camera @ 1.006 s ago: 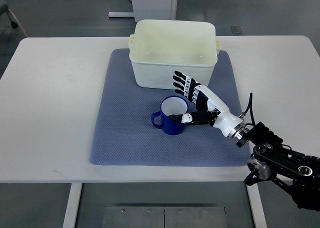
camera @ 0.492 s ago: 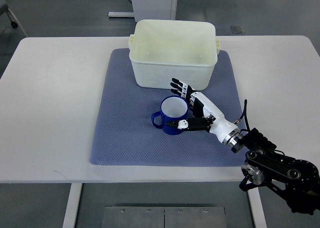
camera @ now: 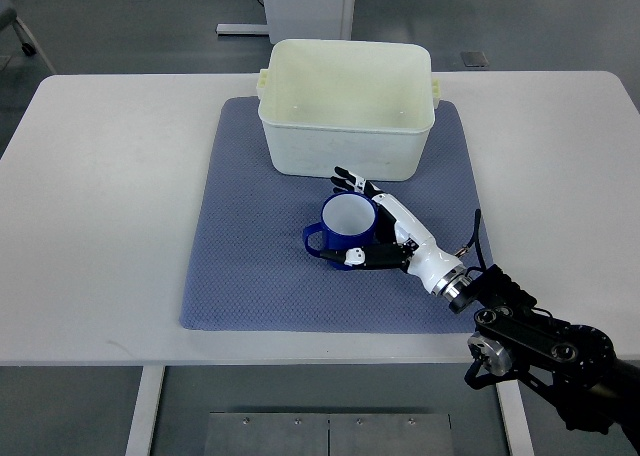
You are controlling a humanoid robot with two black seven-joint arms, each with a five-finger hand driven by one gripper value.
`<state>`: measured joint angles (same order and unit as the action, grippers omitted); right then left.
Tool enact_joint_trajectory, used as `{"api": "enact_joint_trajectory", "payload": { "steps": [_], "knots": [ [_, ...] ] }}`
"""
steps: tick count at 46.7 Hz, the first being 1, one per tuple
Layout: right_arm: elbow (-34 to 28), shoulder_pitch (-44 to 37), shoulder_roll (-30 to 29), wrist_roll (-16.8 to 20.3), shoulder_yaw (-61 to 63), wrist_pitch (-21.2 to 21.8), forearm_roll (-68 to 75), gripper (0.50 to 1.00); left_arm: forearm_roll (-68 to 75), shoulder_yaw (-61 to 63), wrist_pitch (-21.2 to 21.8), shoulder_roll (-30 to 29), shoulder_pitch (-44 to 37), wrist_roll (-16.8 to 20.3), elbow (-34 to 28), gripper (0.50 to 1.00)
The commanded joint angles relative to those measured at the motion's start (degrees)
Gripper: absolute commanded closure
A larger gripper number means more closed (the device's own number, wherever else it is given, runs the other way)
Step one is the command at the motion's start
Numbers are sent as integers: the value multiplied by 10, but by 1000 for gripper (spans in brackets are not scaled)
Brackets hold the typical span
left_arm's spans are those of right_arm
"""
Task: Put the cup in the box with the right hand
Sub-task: 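Wrap the right hand fingers around the blue mug body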
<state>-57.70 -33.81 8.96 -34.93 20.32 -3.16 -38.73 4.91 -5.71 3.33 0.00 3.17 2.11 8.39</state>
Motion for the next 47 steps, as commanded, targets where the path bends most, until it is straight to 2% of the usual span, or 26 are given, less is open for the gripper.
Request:
{"api": "enact_joint_trajectory", "payload": {
  "steps": [1,8,10,13,16,17,33,47],
  "knots": [
    [7,1,-2,-1,-5,-1,0,574,0,0,0,0,0,0,0,500],
    [24,0,-8,-1,-13,-4,1,607,-1,0,0,0,0,0,0,500],
    [28,0,-9,-1,-13,-4,1,640,-1,0,0,0,0,0,0,500],
    [28,1,-10,-1,-13,-5,1,753,0,0,0,0,0,0,0,500],
    [28,1,-10,-1,-15,-5,1,922,-1,0,0,0,1,0,0,500],
    [28,1,-10,-1,-16,-5,1,993,-1,0,0,0,0,0,0,500],
    [22,-3,-5,-1,-15,-5,4,1000,0,2,0,0,0,0,0,500],
    [-3,-16,43,-1,-2,-4,8,1000,0,0,0,0,1,0,0,500]
  ]
}}
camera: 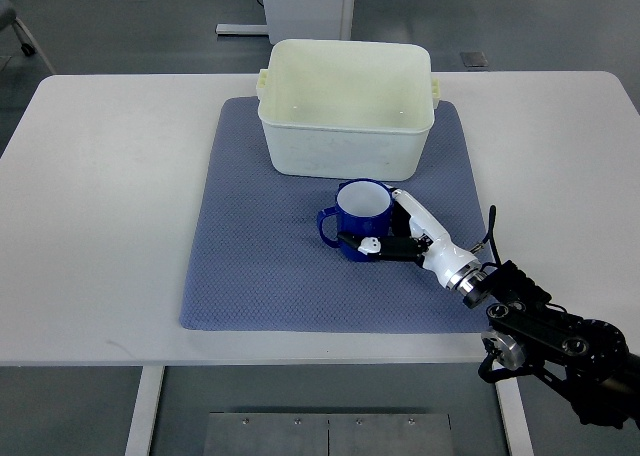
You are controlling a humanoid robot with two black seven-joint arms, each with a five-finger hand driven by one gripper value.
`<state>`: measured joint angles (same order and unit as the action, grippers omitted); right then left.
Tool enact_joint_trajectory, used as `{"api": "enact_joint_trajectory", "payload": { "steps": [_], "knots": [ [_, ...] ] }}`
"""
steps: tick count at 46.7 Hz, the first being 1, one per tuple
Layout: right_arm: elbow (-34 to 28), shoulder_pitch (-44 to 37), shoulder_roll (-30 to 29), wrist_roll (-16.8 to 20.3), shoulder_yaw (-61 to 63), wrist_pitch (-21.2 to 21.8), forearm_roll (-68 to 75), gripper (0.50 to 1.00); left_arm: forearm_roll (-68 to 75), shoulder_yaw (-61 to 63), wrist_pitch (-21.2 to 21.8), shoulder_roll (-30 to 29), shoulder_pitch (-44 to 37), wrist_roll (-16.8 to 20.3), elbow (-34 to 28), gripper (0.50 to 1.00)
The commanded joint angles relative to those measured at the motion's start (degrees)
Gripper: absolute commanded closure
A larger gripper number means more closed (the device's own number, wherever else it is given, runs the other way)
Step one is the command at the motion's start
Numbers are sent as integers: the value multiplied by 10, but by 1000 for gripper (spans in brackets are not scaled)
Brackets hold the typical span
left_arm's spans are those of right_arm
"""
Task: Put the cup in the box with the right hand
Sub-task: 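Lift the blue mug with the right hand over the cream box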
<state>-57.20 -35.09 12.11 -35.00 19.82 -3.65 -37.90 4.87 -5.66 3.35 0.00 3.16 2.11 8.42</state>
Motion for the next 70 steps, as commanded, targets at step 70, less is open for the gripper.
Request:
{"api": "enact_joint_trajectory", "payload": {
  "steps": [70],
  "knots": [
    [-88,-161,107,116,95,-13,10,1000,1,-1,0,0,0,0,0,500]
  ]
}}
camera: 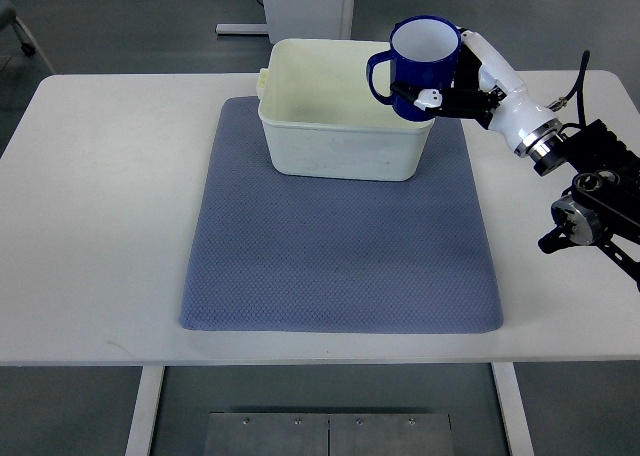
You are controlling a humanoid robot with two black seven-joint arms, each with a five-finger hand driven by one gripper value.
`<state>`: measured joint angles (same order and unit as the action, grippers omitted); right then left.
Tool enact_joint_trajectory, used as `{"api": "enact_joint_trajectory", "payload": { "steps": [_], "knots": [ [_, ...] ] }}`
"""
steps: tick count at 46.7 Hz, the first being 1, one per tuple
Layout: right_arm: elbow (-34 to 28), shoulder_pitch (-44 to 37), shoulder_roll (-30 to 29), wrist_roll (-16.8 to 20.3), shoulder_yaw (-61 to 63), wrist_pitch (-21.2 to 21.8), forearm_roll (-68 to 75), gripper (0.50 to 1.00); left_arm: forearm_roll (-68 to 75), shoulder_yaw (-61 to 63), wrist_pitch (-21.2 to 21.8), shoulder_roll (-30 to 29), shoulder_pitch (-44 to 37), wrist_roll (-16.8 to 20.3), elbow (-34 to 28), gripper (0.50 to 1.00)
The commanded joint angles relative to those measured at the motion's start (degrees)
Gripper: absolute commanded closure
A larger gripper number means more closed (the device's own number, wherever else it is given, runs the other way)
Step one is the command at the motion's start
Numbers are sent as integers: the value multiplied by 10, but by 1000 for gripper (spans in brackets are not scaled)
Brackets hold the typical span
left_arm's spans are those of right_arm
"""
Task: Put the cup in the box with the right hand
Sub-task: 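Lift the blue mug with the right hand over the cream box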
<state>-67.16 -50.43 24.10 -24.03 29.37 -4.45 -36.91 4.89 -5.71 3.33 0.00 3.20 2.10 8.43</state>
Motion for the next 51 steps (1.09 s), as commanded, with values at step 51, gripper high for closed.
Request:
{"api": "enact_joint_trajectory", "payload": {
  "steps": [51],
  "knots": [
    [280,-65,-227,32,-4,-55,-4,1000,-1,0,0,0,0,0,0,500]
  ]
}}
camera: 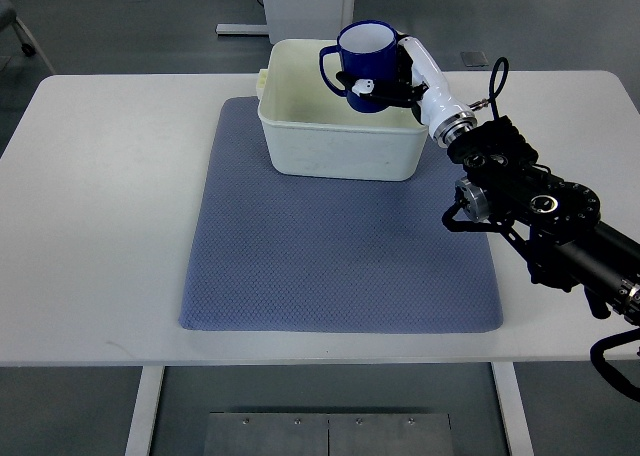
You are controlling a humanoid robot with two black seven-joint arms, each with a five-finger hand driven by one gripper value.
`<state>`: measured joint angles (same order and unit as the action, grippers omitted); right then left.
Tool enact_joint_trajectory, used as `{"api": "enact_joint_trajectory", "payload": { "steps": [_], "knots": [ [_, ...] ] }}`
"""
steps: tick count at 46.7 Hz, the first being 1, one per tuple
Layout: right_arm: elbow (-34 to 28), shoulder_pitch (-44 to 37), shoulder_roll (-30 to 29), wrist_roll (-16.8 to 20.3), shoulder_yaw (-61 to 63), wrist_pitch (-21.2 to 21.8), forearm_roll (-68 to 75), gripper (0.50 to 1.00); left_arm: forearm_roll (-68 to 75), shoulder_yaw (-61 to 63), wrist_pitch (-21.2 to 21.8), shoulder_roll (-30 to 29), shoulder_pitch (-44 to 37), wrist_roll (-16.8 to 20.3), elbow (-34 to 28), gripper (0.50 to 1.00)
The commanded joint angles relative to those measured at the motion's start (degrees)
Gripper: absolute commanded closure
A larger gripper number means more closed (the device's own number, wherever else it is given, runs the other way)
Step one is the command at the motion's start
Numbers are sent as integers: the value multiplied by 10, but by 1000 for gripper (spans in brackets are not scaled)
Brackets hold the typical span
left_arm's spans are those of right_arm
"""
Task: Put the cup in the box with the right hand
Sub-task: 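Lower the mug into the box and open the right hand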
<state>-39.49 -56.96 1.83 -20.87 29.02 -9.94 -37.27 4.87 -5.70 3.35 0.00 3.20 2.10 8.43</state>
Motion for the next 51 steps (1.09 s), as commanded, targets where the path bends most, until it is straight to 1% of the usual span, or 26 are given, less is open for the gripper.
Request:
{"api": "enact_joint_trajectory", "payload": {
  "steps": [1,14,15,17,18,19,20,42,51],
  "knots": [
    [4,0,-4,0,0,0,0,1000,0,0,0,0,1,0,0,500],
    [4,4,-6,-3,0,0,1,1000,0,2,0,0,0,0,0,500],
    [3,4,-6,-3,0,0,1,957,0,0,0,0,0,0,0,500],
    [3,4,-6,-4,0,0,2,777,0,0,0,0,0,0,0,500],
    [3,4,-6,-4,0,0,2,661,0,2,0,0,0,0,0,500],
    [3,4,-6,-4,0,0,2,525,0,0,0,0,0,0,-1,500],
    [3,4,-6,-4,0,0,2,501,0,0,0,0,0,0,-1,500],
    [0,4,-6,-5,-1,1,2,500,0,0,0,0,0,0,-1,500],
    [-4,-3,5,-4,1,1,3,500,0,2,0,0,0,0,0,500]
  ]
}}
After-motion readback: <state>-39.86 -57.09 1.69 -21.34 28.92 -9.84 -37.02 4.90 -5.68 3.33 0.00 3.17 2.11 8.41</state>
